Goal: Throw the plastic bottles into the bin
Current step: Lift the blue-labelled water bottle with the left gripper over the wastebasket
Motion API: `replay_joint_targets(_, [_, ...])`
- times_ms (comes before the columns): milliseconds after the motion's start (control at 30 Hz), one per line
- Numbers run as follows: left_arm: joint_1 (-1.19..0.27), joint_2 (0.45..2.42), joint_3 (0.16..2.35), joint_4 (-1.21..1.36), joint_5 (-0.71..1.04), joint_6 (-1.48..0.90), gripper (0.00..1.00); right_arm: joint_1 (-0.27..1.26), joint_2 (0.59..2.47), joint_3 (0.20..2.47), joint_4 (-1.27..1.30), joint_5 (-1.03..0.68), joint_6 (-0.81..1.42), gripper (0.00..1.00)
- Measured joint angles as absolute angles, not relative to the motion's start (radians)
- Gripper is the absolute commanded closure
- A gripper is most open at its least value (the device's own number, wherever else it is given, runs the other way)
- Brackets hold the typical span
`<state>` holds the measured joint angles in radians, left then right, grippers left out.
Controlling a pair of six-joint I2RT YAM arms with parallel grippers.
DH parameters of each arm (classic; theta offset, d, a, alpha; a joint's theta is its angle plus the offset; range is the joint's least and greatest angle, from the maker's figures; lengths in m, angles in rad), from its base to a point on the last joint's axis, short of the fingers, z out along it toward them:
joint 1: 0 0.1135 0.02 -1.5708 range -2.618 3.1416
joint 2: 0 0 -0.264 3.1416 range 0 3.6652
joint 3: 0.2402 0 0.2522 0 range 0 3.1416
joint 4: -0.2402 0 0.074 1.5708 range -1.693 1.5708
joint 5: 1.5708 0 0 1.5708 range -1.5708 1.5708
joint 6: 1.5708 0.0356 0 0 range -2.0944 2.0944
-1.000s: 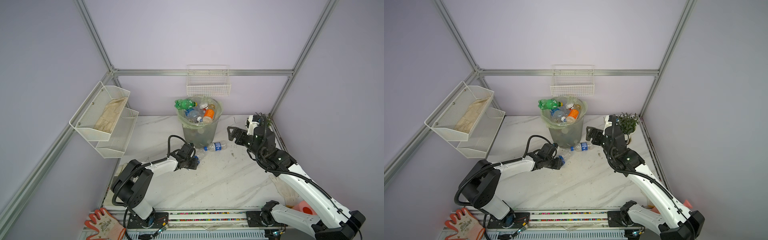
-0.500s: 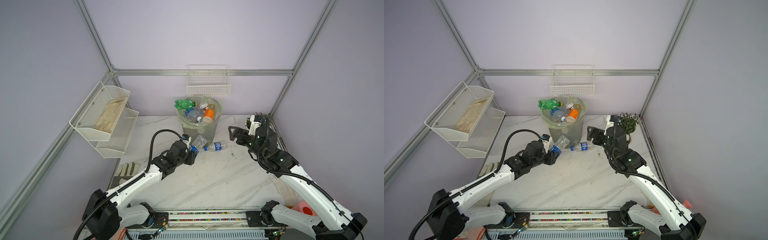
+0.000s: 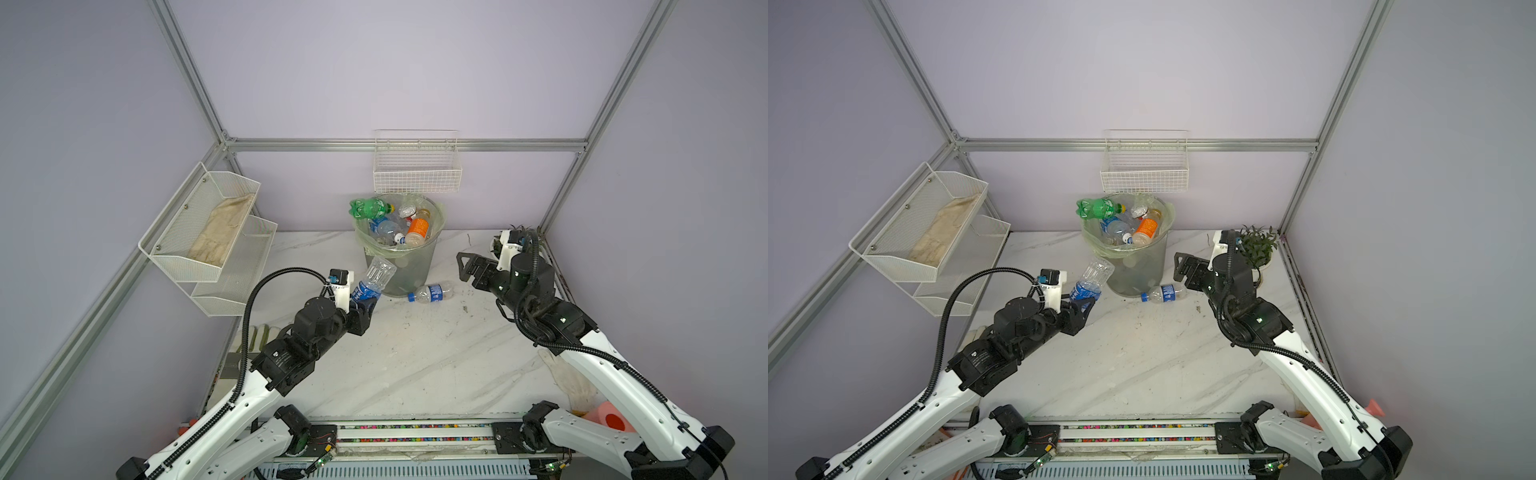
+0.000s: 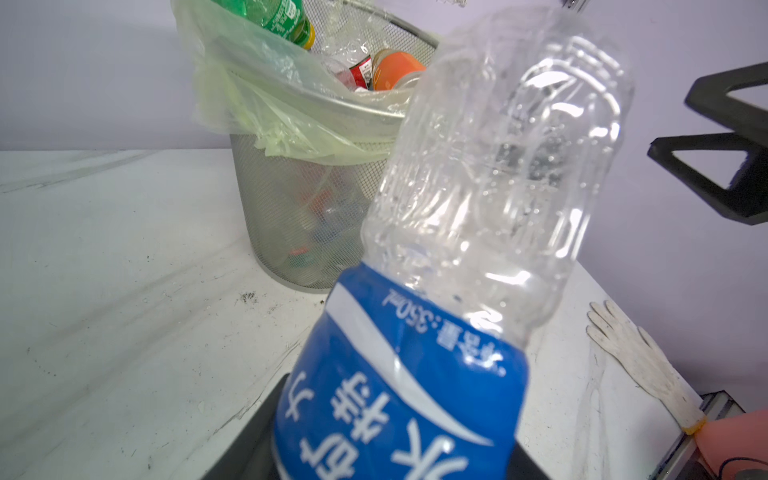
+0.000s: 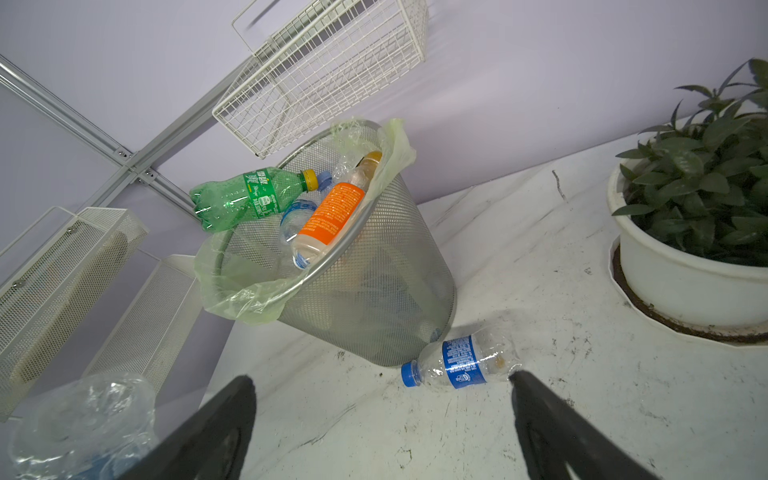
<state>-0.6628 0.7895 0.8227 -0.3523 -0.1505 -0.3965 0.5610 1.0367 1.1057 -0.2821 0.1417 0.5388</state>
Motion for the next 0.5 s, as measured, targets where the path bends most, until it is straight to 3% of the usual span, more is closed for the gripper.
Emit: replay_joint_targets(500, [-0.662, 0.831, 0.826, -0.294, -0.153, -0.357, 0.81, 0.561, 0.998, 1.106, -0.293, 0.143, 0.546, 0.03])
